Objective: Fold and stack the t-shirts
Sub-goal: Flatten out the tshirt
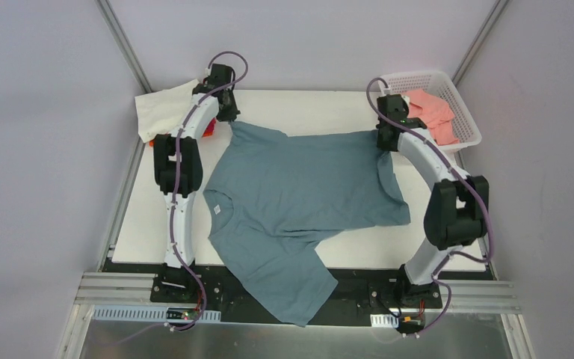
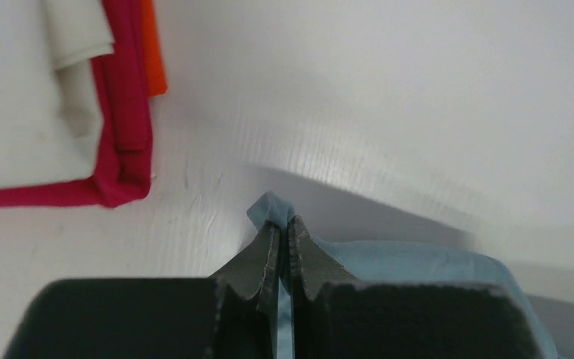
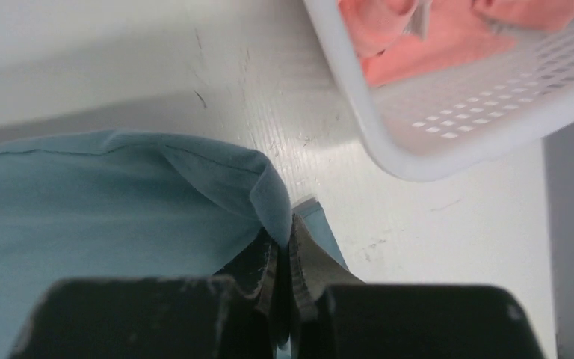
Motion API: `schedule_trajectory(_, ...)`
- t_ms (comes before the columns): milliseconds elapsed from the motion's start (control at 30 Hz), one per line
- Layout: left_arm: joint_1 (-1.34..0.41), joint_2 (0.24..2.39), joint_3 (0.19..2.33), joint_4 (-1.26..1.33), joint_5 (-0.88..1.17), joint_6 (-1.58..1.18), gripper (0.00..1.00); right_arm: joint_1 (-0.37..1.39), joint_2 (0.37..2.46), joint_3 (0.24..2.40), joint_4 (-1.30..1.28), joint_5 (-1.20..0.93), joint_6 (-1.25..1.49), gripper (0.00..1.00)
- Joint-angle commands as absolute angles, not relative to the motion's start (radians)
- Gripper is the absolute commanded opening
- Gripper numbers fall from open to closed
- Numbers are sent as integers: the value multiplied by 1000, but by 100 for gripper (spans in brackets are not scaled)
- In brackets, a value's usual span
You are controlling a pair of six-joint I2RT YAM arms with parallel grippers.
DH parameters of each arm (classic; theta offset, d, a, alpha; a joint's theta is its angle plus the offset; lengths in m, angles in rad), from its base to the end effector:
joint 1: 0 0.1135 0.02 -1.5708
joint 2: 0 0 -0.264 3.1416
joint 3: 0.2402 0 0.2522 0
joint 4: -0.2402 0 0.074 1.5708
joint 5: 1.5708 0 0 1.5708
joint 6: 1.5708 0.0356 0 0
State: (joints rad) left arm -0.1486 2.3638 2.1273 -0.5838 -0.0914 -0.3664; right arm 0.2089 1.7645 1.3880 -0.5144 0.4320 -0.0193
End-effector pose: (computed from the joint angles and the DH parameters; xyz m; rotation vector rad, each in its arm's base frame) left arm 0.5295 -0.0760 0.2196 -0.3026 2.3716 -0.1341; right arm 0.3822 0.0658 0.2556 -0.0879 2.3985 -0.4426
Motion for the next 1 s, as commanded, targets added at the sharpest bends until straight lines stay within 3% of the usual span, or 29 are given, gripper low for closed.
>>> schedule_trajectory(0, -136, 2067, 2100, -567, -144, -373, 0, 197, 1496, 1411, -463, 386, -226, 0)
schedule_trajectory(433, -144, 1405, 1947, -475, -168, -389, 0, 198, 1012, 1468, -576, 55, -334, 0)
schedule_trajectory(800, -144, 1040, 2026, -463, -90, -365, 0, 197, 823, 1816, -777, -323, -231, 0)
schedule_trajectory(967, -144, 972, 2132, -470, -36, -360, 0, 197, 787, 1935, -841, -409, -177, 0)
